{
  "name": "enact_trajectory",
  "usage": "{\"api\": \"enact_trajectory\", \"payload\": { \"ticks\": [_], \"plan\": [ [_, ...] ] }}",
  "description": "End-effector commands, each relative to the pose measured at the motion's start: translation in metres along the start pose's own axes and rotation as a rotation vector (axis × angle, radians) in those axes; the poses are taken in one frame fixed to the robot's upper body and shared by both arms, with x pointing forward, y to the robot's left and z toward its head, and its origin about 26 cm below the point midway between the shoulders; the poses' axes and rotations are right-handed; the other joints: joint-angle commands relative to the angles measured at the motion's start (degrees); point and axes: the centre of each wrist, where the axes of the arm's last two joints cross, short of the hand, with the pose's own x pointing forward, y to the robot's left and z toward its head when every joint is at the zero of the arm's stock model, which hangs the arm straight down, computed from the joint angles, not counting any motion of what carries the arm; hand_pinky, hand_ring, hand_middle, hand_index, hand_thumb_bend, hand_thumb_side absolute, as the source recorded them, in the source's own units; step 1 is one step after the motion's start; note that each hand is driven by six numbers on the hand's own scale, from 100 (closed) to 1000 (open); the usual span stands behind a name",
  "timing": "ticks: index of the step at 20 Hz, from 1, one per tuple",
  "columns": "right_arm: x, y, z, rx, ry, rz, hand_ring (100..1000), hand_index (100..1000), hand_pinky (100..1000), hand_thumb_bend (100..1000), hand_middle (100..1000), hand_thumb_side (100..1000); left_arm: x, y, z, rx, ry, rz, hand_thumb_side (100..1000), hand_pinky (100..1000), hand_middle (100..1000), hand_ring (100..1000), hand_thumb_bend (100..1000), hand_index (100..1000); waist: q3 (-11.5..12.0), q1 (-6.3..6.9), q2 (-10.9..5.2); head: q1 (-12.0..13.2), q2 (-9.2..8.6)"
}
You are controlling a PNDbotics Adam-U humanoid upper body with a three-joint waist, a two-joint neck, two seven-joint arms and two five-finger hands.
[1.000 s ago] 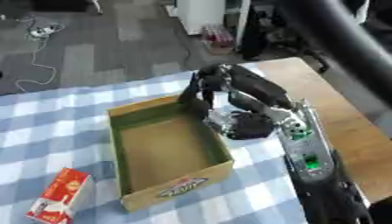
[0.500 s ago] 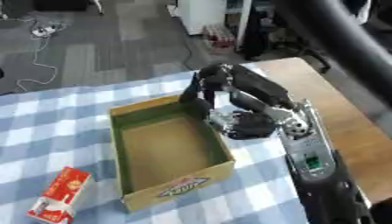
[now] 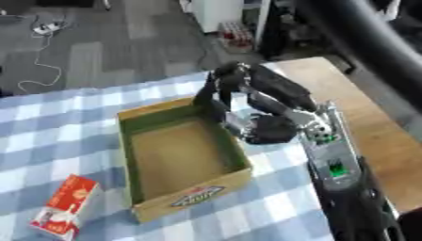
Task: Pick up objects on the table and place them in the box.
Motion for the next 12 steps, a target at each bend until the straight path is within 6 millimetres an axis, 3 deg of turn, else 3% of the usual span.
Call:
{"api": "enact_trajectory", "payload": {
  "ticks": [1,12],
  "plan": [
    [0.002,-0.008,-0.001,-0.007,-0.005,0.026,373,715,415,100,538,1000,0.005,0.004,-0.006,-0.028,0.023,-0.141,1000,455,711,534,175,778,-0.2,0.26,-0.42,0.5,0.85],
    [0.003,-0.006,-0.002,-0.002,-0.007,0.016,372,717,414,100,539,1000,0.022,0.002,-0.028,-0.357,0.147,-0.387,1000,455,695,553,179,761,-0.7,0.86,-0.60,0.9,0.72]
  ]
}}
